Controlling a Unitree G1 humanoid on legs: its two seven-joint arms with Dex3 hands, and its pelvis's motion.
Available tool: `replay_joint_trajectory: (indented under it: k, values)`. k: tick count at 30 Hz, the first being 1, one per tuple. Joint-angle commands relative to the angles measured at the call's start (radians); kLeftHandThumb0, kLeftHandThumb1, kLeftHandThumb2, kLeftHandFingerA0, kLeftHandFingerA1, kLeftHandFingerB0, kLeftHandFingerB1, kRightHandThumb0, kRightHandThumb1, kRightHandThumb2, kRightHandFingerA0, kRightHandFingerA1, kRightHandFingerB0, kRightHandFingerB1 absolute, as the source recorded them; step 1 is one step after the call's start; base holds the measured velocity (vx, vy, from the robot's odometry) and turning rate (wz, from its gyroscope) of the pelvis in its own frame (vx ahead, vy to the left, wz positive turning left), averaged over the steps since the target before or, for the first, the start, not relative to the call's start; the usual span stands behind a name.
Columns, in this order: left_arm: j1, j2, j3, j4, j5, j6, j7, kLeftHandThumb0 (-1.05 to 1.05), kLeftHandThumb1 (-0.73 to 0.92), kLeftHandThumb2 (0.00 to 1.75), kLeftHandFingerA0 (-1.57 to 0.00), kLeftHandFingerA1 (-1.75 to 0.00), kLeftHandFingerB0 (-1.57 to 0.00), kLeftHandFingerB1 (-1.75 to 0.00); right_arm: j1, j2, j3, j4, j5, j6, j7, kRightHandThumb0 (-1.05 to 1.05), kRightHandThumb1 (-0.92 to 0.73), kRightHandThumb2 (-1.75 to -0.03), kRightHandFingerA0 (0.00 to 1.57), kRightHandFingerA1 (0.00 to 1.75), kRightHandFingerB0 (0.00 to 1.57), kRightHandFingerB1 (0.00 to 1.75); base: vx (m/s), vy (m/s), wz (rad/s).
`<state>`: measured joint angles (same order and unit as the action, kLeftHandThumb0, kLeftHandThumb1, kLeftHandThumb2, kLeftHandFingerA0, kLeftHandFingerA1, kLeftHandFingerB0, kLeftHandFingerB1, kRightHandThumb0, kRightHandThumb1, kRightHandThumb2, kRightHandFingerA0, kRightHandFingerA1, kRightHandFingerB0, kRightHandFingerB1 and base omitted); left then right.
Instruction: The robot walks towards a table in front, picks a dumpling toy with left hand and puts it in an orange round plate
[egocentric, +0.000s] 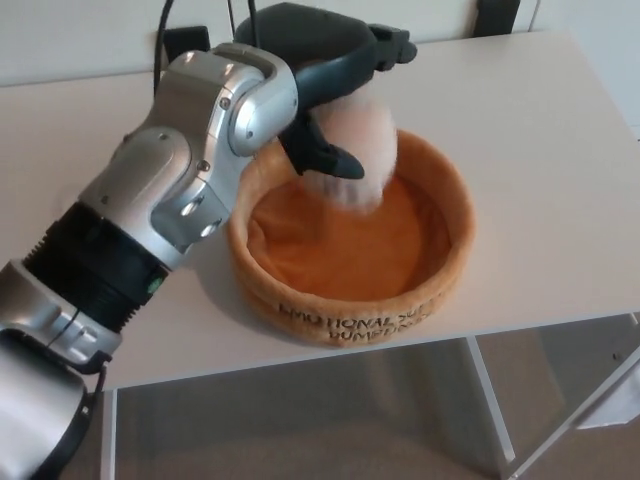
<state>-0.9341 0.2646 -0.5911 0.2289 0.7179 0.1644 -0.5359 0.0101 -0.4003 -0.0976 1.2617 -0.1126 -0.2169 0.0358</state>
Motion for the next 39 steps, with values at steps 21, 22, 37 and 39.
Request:
replay_joint_trajectory:
  k: [21, 22, 37, 39]
  values:
    - [0.187, 0.063, 0.186, -0.451, -0.023, 0.017, -0.048, -1.04, 0.75, 1.1, -0.15, -0.25, 0.0, -0.06, 0.006, -0.019, 0.019, -0.005, -0.006, 0.001, 0.008, -0.36, -0.56, -0.57, 0.83, 0.57, 0.52, 0.4, 0.0, 0.0, 0.0]
    - [0.208, 0.064, 0.212, -0.503, -0.03, 0.013, -0.037, -1.04, 0.75, 1.1, -0.15, -0.25, 0.0, -0.06, 0.008, -0.019, 0.021, -0.005, -0.008, 0.002, 0.006, -0.36, -0.56, -0.57, 0.83, 0.57, 0.52, 0.4, 0.0, 0.0, 0.0]
    - [1.043, 0.189, 0.946, -1.201, -0.515, -0.261, -0.216, -0.89, 0.76, 0.64, -0.19, -0.39, -0.22, -0.3, 0.058, -0.022, 0.049, 0.016, -0.028, 0.015, -0.005, -0.38, -0.54, -0.56, 0.84, 0.6, 0.52, 0.41, 0.0, 0.0, 0.0]
    - [1.142, 0.186, 0.992, -1.196, -0.57, -0.333, -0.224, -0.89, 0.76, 0.64, -0.19, -0.39, -0.22, -0.3, 0.065, -0.025, 0.054, 0.019, -0.032, 0.012, -0.007, -0.38, -0.54, -0.56, 0.84, 0.6, 0.52, 0.41, 0.0, 0.0, 0.0]
